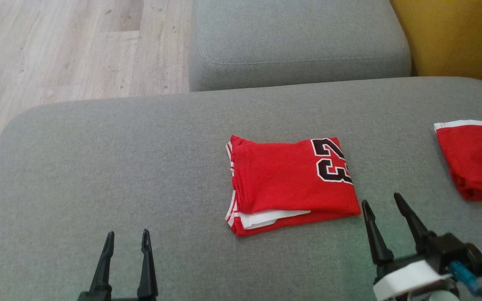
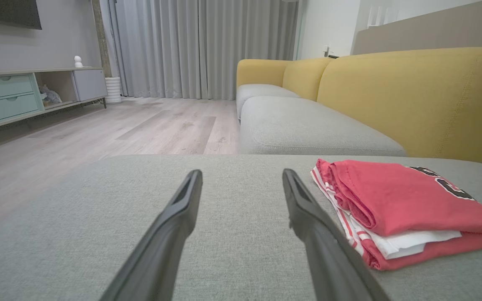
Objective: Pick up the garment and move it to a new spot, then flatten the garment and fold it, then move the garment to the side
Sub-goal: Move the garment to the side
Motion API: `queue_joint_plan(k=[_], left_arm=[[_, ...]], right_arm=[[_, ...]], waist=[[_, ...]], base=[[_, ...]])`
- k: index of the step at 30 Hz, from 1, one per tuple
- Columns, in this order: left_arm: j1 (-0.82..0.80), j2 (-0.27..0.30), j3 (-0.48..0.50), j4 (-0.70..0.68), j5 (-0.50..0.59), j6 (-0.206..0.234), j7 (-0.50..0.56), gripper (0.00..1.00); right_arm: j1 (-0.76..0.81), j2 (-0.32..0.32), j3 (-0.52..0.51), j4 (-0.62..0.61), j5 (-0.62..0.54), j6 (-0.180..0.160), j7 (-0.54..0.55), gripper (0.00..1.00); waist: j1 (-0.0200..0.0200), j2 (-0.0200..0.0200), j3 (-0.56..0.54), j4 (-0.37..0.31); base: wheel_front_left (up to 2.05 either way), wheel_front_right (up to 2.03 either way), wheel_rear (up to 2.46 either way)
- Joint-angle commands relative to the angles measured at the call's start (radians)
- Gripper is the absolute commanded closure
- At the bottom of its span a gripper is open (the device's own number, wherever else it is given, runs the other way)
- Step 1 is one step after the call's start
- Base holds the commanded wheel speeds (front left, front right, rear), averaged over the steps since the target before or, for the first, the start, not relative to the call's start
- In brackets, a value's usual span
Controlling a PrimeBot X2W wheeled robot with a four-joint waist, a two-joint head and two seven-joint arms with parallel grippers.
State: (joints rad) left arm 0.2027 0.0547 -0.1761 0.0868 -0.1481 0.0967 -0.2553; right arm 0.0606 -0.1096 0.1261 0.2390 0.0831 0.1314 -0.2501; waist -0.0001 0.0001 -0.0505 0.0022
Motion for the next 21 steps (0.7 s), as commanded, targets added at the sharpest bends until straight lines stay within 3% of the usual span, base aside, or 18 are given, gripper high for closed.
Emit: queue_joint_plan(k=[1, 21], left_arm=[[-0.028, -0.004, 0.038, -0.030, 0.011, 0.004, -0.006, 0.00], [-0.005, -0.005, 0.047, -0.017, 0.025, -0.001, -0.006, 0.00]], right_arm=[[-0.016, 0.001, 0.011, -0.038, -0.014, -0.001, -0.012, 0.00], [0.019, 0.039, 0.004, -0.019, -0.044, -0.001, -0.012, 0.00]], waist=[[0.0001, -0.0001, -0.003, 0.002], [0.0001, -0.0001, -0.022, 0.004]], base=[[0.00, 0.00, 0.00], [0.00, 0.00, 0.00]])
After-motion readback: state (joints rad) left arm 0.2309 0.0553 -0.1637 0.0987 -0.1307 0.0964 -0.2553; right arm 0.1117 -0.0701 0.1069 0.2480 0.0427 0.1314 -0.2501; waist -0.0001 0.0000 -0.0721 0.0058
